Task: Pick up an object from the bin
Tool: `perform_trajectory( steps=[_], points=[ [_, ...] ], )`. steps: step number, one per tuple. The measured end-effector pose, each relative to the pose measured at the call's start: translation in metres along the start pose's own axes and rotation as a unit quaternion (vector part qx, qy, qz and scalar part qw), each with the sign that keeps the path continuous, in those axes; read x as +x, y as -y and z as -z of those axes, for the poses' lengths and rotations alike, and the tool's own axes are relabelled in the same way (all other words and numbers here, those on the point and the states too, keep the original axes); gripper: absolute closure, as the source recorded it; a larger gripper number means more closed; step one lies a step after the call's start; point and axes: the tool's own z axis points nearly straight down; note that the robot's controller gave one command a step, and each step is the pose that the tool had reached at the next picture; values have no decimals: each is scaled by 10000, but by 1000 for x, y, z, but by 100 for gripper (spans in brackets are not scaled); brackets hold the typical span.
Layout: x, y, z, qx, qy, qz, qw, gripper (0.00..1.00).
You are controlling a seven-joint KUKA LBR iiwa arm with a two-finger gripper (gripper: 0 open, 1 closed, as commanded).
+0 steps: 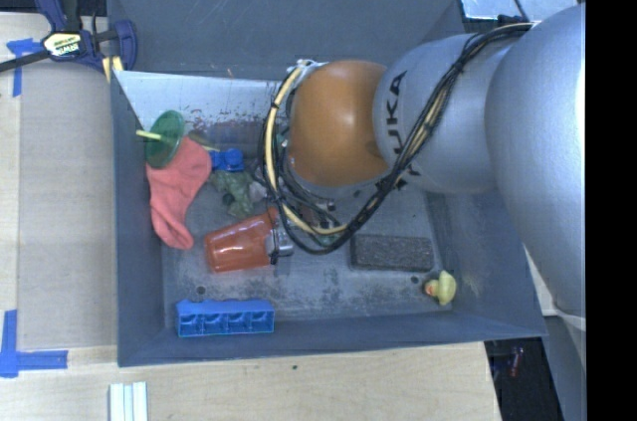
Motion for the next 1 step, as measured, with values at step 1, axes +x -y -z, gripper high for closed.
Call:
perform_trajectory(
  steps=[1],
  points=[
    [-22,-1,-11,-1,-88,266,9996,100]
  ],
)
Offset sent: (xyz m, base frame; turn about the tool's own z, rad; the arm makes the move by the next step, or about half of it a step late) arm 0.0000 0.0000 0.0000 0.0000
